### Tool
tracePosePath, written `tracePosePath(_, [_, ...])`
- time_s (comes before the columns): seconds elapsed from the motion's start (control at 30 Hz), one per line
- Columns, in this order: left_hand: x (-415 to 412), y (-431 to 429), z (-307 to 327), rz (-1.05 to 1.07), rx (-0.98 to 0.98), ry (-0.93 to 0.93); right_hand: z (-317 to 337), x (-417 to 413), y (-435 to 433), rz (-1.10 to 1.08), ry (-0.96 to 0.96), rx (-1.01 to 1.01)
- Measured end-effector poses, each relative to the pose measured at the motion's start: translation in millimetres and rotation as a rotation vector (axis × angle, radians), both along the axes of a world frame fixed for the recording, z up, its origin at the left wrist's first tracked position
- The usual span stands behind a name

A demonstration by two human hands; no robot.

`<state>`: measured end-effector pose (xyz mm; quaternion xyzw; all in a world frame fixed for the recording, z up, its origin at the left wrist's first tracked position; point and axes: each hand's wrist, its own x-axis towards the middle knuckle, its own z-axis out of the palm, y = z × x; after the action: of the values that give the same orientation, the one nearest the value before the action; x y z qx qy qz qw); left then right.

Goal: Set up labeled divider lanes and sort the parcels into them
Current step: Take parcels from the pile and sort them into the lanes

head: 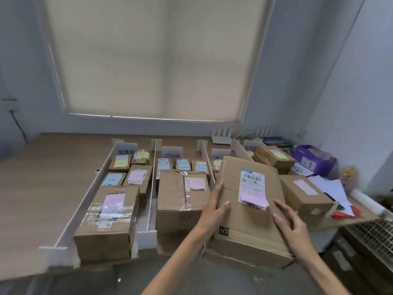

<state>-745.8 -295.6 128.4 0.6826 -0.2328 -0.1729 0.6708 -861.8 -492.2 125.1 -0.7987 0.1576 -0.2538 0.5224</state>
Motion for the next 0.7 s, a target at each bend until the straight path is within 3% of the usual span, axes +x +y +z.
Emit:
tracePosePath(0.37, [-31,-1,1,0.185,-0.073,0.085,7,14,-26,0.217,0.021,0.016])
tracePosePath(0.7, [70,31,33,0.272,0.018,-0.016,30,137,2,0.291,0.012,-0.017])
